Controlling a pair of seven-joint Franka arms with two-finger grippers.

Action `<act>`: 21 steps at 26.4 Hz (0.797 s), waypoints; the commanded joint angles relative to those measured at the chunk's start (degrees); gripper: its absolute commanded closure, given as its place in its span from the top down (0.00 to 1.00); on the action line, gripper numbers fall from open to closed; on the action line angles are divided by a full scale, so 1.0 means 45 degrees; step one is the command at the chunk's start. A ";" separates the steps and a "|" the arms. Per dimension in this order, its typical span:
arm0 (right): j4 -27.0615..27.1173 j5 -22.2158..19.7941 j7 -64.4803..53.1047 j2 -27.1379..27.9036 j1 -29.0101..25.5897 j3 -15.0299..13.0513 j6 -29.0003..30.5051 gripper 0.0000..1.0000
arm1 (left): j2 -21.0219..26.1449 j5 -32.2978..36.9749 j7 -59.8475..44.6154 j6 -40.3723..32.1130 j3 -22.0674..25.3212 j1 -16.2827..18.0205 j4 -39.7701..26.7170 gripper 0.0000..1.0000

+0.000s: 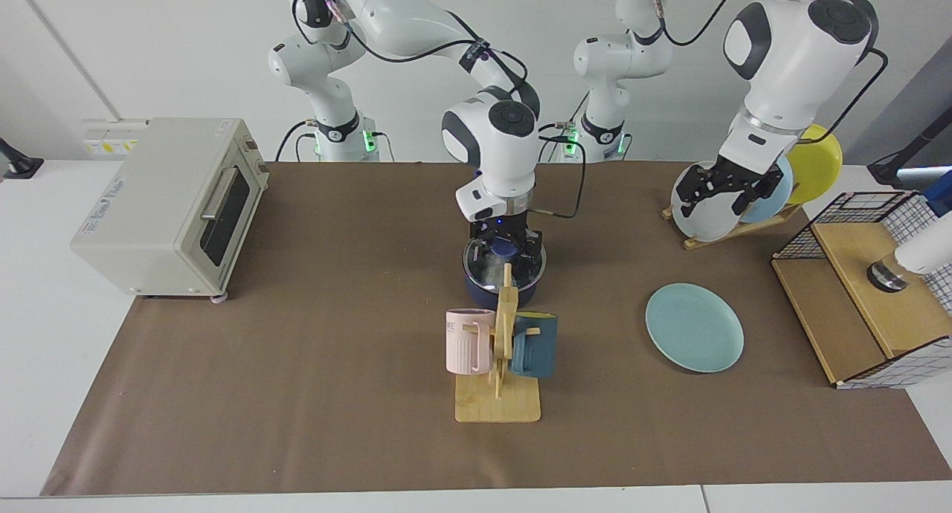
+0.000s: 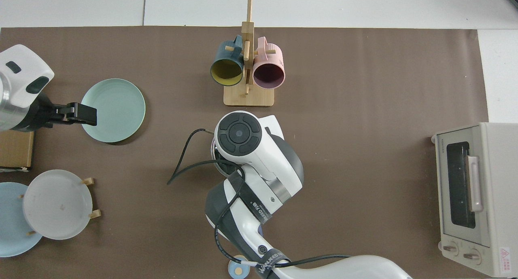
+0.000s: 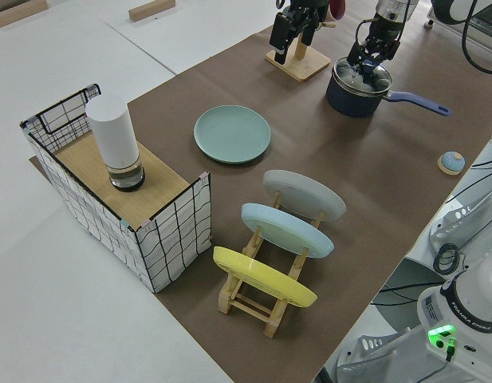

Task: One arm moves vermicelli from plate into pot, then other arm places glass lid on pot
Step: 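Carry the glass lid with the right gripper over the saucepan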

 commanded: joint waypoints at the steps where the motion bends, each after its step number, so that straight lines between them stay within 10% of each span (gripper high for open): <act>1: -0.0432 -0.0259 0.0577 -0.0274 0.0055 0.0012 0.0225 0.02 | -0.0249 -0.0089 0.0153 -0.0143 0.0006 0.0050 -0.0133 1.00; 21: -0.0529 -0.0923 0.1729 -0.0176 0.0270 0.0012 0.0498 0.05 | -0.0269 -0.0089 0.0153 -0.0143 0.0006 0.0050 -0.0133 1.00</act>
